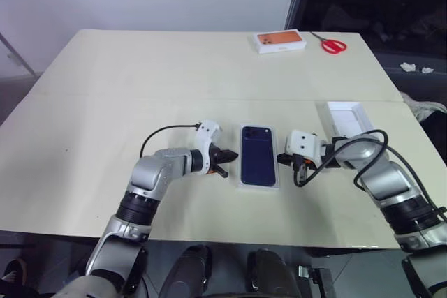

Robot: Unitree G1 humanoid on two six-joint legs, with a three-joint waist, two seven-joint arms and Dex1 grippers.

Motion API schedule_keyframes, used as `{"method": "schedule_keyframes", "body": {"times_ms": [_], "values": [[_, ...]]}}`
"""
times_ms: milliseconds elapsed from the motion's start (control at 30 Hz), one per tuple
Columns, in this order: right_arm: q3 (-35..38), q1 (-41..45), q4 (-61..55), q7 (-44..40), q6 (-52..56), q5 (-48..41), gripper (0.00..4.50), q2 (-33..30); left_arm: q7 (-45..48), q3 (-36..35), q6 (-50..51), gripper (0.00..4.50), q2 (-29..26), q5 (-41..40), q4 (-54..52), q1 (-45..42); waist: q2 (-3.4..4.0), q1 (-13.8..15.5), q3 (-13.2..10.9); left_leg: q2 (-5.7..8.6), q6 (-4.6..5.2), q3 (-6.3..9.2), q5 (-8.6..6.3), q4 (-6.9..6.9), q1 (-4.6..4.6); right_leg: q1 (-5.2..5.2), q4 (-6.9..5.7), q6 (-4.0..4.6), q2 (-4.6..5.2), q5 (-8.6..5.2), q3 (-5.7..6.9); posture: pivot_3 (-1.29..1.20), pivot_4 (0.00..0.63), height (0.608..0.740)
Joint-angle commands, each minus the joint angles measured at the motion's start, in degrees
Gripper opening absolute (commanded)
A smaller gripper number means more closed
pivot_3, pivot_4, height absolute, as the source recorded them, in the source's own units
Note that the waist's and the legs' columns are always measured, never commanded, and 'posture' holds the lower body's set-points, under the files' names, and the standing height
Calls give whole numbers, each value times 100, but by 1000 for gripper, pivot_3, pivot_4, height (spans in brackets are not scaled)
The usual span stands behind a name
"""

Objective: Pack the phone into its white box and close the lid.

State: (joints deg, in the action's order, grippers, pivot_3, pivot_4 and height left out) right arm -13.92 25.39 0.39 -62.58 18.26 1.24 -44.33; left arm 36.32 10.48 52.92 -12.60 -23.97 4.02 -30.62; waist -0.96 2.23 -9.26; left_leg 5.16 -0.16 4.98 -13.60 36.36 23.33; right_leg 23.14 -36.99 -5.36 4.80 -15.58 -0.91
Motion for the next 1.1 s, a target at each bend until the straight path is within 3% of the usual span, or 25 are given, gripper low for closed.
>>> {"method": "schedule_keyframes", "body": {"times_ms": [33, 100, 167, 200, 267, 433, 500, 733, 867, 1100], "values": [[77, -20, -26, 20, -164, 50, 114, -116, 200, 252, 41, 0, -57, 28, -45, 76, 0, -6, 0, 0, 0, 0, 0, 0, 0, 1, 0, 0, 0, 0, 0, 0, 150, 740], [208, 50, 3, -68, -44, -52, 114, -212, 260, 173, -78, 0, -290, 113, -104, 129, 0, -6, 0, -1, 0, -1, 0, -1, 0, 3, -1, 0, 0, 0, 0, 0, 150, 740], [324, 117, 19, -134, 49, -143, 624, -302, 352, 41, -159, 0, -465, 86, -158, 174, -1, -15, -2, -2, 0, -1, 0, -2, 1, 6, -1, 0, -1, 0, -1, 0, 150, 740], [425, 166, -13, -202, 202, -255, 921, -375, 415, -82, -239, 253, -600, 59, -211, 207, -1, -15, -2, -2, -1, -2, 0, -5, 1, 8, -1, 0, -1, 0, -2, 0, 150, 740], [612, 281, -74, -248, 487, -428, 1878, -464, 547, -314, -308, 884, -845, -43, -326, 268, -1, -38, -4, -6, -1, -2, 0, -6, 1, 11, -1, 0, -3, 0, -3, 0, 150, 740], [975, 787, 18, 92, 1864, -689, 4457, -445, 1130, -794, -704, 3398, -1512, -338, -581, 451, 7, -204, -15, -18, -12, -3, 7, -21, 1, 26, -9, 1, -10, 0, -5, 0, 150, 740], [973, 949, 126, 282, 2137, -592, 4500, -470, 1216, -990, -666, 4425, -1615, -490, -598, 453, 11, -198, -17, -20, -13, -3, 8, -23, 4, 29, -9, 2, -11, 0, -5, 0, 150, 740], [929, 1835, 540, 646, 4563, -710, 4500, -803, 1466, -1357, -1266, 4425, -1827, -493, -530, 590, 16, -145, -25, -7, -8, -4, 5, -18, 13, 32, -5, 3, 6, 0, -6, 0, 150, 740], [700, 1863, 338, 782, 5427, -816, 4500, -1001, 1460, -1398, -1311, 4425, -1790, -568, -537, 703, 15, -154, -26, -7, -2, -4, 1, -23, 15, 34, 2, 4, 8, 0, -6, 0, 150, 740], [1086, 2560, 710, 1703, 7405, -1081, 4500, -268, 1271, -1333, -1442, 4425, -1489, -532, -659, 834, 25, -207, -33, -12, -3, -12, 2, -20, 17, 42, -10, 3, 3, 1, -14, 0, 150, 740]]}}
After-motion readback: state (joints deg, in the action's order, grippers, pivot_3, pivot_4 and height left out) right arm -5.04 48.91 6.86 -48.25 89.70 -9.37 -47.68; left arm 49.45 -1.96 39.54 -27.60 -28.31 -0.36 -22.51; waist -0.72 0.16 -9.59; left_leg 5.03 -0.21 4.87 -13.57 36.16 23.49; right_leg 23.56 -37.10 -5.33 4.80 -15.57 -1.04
